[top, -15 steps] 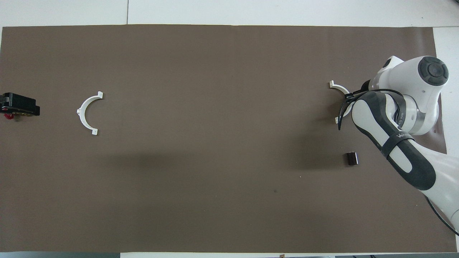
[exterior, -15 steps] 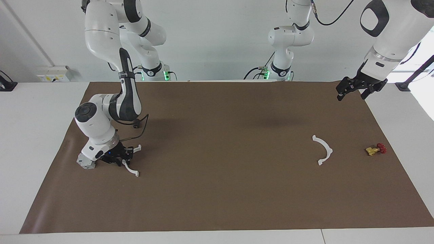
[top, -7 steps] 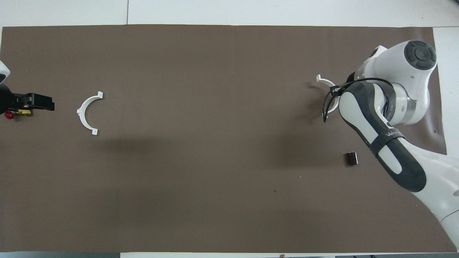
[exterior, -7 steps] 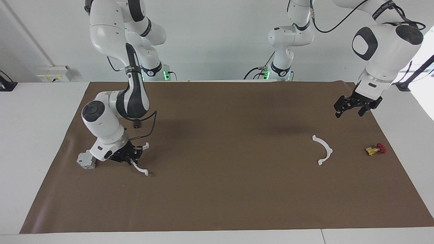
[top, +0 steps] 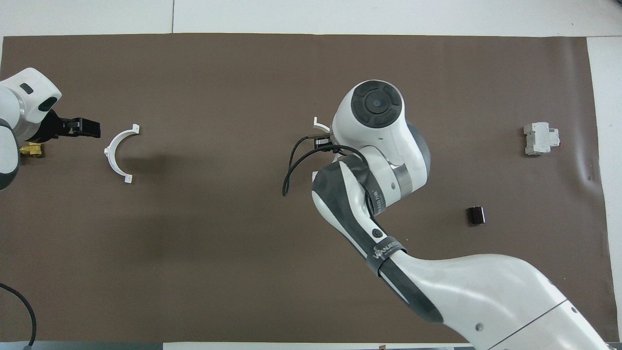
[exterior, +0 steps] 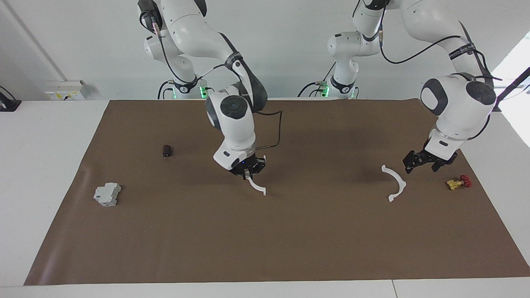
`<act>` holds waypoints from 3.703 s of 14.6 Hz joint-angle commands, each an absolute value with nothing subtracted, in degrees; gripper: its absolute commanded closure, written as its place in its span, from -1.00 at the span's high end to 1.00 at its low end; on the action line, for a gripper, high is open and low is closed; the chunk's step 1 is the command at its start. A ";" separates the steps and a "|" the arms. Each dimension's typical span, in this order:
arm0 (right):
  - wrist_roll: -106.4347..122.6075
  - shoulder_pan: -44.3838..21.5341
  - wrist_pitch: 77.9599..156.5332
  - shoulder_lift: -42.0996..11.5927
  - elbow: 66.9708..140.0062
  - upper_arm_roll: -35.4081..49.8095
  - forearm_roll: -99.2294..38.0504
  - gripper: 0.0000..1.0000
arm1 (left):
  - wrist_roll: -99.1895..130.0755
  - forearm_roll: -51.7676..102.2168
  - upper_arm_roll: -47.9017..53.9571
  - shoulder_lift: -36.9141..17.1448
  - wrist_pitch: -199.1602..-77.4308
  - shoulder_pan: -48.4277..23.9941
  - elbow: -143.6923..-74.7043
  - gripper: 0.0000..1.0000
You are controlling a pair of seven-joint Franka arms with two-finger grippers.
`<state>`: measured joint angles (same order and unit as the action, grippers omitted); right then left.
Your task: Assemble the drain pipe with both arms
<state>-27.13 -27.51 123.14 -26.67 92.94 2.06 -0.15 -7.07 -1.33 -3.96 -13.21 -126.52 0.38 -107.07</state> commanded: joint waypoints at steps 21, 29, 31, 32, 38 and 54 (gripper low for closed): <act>-27.01 -28.50 120.53 -33.68 80.25 1.93 4.39 1.00 | -16.97 -2.20 -3.52 -15.73 -141.95 0.70 -119.36 -1.00; -12.66 -8.90 94.68 -12.33 81.12 1.49 3.34 1.00 | -8.03 -2.11 -3.52 -14.59 -128.34 -3.94 -110.67 -1.00; -9.25 -5.73 89.85 -7.84 82.00 1.58 3.16 1.00 | -2.32 -2.28 -3.78 -14.68 -126.75 -7.37 -108.99 -1.00; -6.27 -5.02 88.69 -7.13 82.09 1.41 3.25 1.00 | 0.76 -2.29 -3.78 -14.94 -126.30 -8.95 -108.03 -1.00; 1.84 -0.96 88.33 -1.76 92.19 1.06 3.25 1.00 | 20.18 -8.61 -3.78 -15.47 -126.65 -21.34 -107.58 -1.00; 1.49 -1.23 91.41 -0.09 94.22 -0.26 3.25 1.00 | 41.05 -11.95 -3.60 -26.02 -128.06 -35.94 -100.81 -1.00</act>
<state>0.65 -1.78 90.39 -0.52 93.51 -0.47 3.49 39.82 -10.28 -2.94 -25.69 -127.63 -34.22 -100.77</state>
